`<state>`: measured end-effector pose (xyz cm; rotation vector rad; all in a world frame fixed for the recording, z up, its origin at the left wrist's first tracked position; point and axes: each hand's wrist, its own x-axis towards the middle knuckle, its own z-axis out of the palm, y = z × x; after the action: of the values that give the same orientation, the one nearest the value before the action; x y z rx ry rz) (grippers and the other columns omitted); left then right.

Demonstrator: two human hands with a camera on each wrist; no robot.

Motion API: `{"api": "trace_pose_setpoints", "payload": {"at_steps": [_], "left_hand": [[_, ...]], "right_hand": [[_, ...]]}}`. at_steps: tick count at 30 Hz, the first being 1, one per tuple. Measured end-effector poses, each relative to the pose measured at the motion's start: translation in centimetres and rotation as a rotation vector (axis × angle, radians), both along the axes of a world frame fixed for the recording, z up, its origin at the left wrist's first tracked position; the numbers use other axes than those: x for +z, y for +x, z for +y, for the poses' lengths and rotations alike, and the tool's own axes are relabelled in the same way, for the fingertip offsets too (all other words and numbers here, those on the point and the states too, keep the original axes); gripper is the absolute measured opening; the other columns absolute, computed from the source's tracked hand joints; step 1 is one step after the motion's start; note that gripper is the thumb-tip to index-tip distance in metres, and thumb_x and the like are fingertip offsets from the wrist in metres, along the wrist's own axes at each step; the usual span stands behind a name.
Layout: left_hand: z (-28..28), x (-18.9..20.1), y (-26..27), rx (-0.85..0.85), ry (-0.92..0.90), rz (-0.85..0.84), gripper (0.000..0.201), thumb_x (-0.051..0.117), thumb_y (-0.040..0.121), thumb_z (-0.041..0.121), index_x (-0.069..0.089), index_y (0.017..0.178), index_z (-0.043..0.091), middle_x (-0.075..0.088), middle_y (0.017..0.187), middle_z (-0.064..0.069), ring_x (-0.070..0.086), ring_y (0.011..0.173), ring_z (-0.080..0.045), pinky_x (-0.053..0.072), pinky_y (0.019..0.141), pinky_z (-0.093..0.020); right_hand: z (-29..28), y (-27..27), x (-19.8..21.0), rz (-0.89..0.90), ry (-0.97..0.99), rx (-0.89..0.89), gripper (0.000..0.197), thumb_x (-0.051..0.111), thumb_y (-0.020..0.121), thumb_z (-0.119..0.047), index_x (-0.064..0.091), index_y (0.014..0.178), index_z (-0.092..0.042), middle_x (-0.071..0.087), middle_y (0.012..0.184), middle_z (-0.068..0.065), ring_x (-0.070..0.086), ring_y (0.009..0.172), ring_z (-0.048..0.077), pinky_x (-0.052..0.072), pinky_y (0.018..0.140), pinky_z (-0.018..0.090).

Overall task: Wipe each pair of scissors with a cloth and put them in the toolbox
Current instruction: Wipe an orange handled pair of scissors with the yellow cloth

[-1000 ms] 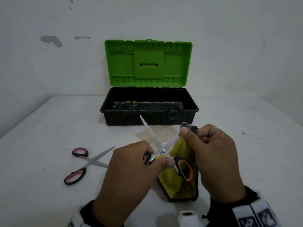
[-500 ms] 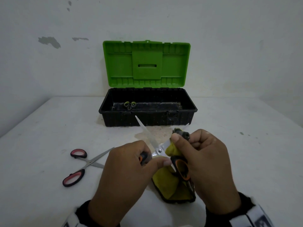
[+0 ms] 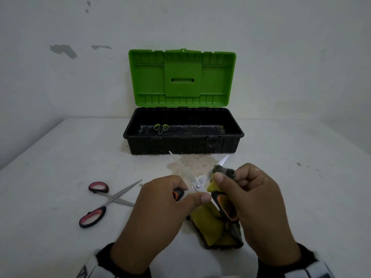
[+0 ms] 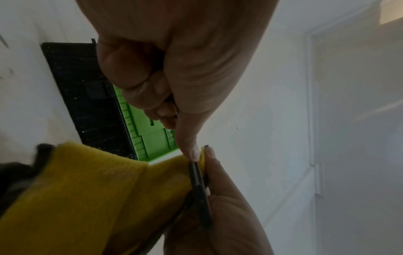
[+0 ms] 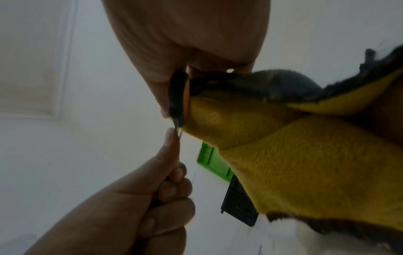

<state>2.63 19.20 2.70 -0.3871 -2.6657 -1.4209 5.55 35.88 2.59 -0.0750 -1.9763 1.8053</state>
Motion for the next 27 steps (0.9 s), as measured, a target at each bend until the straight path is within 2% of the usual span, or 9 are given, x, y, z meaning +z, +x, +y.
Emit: {"api": "trace_pose_setpoints", "payload": {"at_steps": [4,7,10,11,13,15,18,22,27], "left_hand": [[0.0,0.3,0.3,-0.028,-0.018,0.017,0.041,0.073,0.062,0.062,0.058,0.061,0.024,0.047,0.05,0.012,0.041,0.046,-0.002,0.032,0.045,-0.015],[-0.1,0.6,0.4,-0.062,-0.053,0.085,0.042,0.073,0.066,0.061,0.054,0.057,0.023,0.049,0.052,0.017,0.043,0.049,-0.001,0.037,0.049,-0.013],[-0.3,0.7,0.4,-0.047,-0.056,0.105,0.047,0.071,0.065,0.062,0.052,0.055,0.021,0.045,0.05,0.012,0.041,0.049,-0.003,0.036,0.049,-0.014],[-0.4,0.8,0.4,-0.043,-0.052,0.095,0.048,0.071,0.064,0.063,0.053,0.056,0.019,0.043,0.049,0.01,0.039,0.048,-0.004,0.035,0.048,-0.015],[-0.8,0.8,0.4,-0.064,-0.024,0.074,0.053,0.07,0.059,0.066,0.055,0.058,0.016,0.041,0.048,0.008,0.037,0.047,-0.006,0.034,0.047,-0.018],[-1.0,1.0,0.4,-0.09,-0.005,0.065,0.053,0.067,0.055,0.07,0.052,0.054,0.019,0.041,0.047,0.009,0.037,0.046,-0.006,0.034,0.047,-0.018],[-0.9,1.2,0.6,-0.104,-0.024,0.089,0.048,0.063,0.057,0.069,0.048,0.052,0.023,0.045,0.048,0.012,0.04,0.047,-0.004,0.036,0.049,-0.016],[-0.9,1.2,0.4,-0.094,-0.039,0.092,0.05,0.063,0.056,0.071,0.049,0.053,0.023,0.043,0.048,0.012,0.039,0.047,-0.004,0.034,0.047,-0.016],[-1.2,1.0,0.4,-0.116,-0.017,0.077,0.056,0.061,0.054,0.074,0.054,0.056,0.019,0.042,0.047,0.009,0.039,0.046,-0.005,0.034,0.046,-0.018]], "right_hand": [[-0.3,0.2,-0.4,-0.061,0.07,0.067,0.032,0.086,0.069,-0.025,0.056,0.06,-0.018,0.058,0.047,0.002,0.047,0.039,0.01,0.039,0.042,0.023],[0.2,-0.3,0.1,-0.075,0.039,0.063,0.031,0.086,0.068,-0.024,0.058,0.058,-0.019,0.062,0.051,0.007,0.053,0.041,0.014,0.041,0.04,0.024],[1.0,-0.9,0.4,-0.065,0.0,0.02,0.032,0.086,0.065,-0.034,0.059,0.061,-0.017,0.066,0.064,0.022,0.066,0.057,0.036,0.053,0.049,0.043],[0.9,-0.8,0.5,-0.073,-0.005,0.036,0.033,0.086,0.064,-0.035,0.059,0.061,-0.017,0.064,0.064,0.024,0.066,0.057,0.037,0.053,0.05,0.044],[0.4,-0.5,0.5,-0.092,-0.018,0.113,0.03,0.085,0.061,-0.032,0.058,0.058,-0.018,0.059,0.054,0.015,0.057,0.048,0.023,0.047,0.044,0.029],[-0.1,-0.1,0.7,-0.11,-0.015,0.169,0.029,0.085,0.06,-0.03,0.058,0.058,-0.018,0.057,0.051,0.01,0.05,0.045,0.017,0.042,0.043,0.023],[0.2,-0.3,0.9,-0.09,-0.084,0.123,0.029,0.084,0.06,-0.025,0.058,0.062,-0.011,0.056,0.055,0.016,0.052,0.048,0.022,0.044,0.041,0.024],[0.4,-0.4,0.7,-0.072,-0.117,0.094,0.031,0.083,0.06,-0.033,0.055,0.057,-0.021,0.052,0.056,0.01,0.053,0.054,0.025,0.047,0.047,0.03],[0.1,-0.2,0.8,-0.116,-0.103,0.17,0.031,0.084,0.061,-0.027,0.056,0.06,-0.016,0.054,0.055,0.019,0.05,0.048,0.02,0.043,0.04,0.023]]}}
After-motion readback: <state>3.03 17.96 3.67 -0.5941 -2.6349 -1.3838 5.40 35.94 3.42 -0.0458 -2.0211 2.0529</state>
